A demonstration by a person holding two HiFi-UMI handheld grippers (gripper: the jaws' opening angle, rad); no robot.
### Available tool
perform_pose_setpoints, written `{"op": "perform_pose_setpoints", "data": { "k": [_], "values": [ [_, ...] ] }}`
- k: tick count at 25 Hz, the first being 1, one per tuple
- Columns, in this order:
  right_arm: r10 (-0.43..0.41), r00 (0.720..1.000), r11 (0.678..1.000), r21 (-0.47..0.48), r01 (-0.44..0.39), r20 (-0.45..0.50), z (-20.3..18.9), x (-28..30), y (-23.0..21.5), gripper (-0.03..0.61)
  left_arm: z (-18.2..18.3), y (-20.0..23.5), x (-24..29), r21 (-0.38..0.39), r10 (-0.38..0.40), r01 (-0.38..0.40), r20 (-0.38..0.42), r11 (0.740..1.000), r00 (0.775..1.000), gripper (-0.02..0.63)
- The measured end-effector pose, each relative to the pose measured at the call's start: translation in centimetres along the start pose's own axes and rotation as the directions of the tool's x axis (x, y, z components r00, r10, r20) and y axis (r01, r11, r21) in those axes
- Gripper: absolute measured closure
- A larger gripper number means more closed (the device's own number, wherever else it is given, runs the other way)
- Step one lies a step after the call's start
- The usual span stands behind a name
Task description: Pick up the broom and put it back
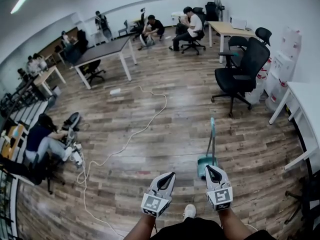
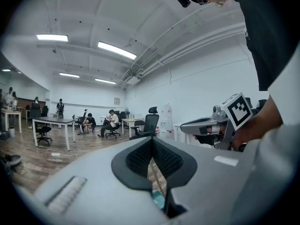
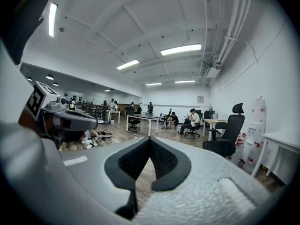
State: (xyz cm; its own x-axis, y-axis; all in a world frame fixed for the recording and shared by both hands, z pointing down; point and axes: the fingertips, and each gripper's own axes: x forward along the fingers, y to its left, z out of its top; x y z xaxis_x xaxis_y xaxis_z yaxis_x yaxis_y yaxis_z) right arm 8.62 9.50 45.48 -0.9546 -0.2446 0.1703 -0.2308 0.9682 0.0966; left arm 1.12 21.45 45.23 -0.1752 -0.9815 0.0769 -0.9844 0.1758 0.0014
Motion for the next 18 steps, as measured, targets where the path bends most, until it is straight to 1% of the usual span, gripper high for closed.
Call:
{"op": "perform_pose_setpoints", "data": {
  "k": [4,8,12,15,18],
  "values": [
    [0.004,1.0,1.0,0.013,-0.004,0.003,0.0,1.9,-1.8,0.577,0.2,1.7,2.5,0.001,0.012,-0.012,-0.013,1.0,1.0,0.595],
    [0.01,1.0,1.0,0.022,-0.01,0.004,-0.2,3.4,-3.1,0.577,0.4,3.2,4.0,0.004,0.028,-0.028,-0.016,1.0,0.999,0.595],
    [0.002,1.0,1.0,0.026,-0.002,-0.01,-0.8,4.6,-4.2,0.577,-0.1,4.5,5.4,-0.003,0.037,-0.037,-0.019,0.999,0.999,0.595],
    [-0.01,1.0,1.0,0.025,0.01,-0.014,-0.9,5.7,-4.9,0.577,-0.4,5.6,6.7,-0.006,0.026,-0.026,-0.021,1.0,0.999,0.595],
    [-0.04,0.999,0.999,0.025,0.041,-0.027,-0.5,7.1,-6.2,0.577,-0.5,6.7,8.8,-0.008,-0.002,0.002,-0.019,1.0,1.0,0.595]
  ]
}}
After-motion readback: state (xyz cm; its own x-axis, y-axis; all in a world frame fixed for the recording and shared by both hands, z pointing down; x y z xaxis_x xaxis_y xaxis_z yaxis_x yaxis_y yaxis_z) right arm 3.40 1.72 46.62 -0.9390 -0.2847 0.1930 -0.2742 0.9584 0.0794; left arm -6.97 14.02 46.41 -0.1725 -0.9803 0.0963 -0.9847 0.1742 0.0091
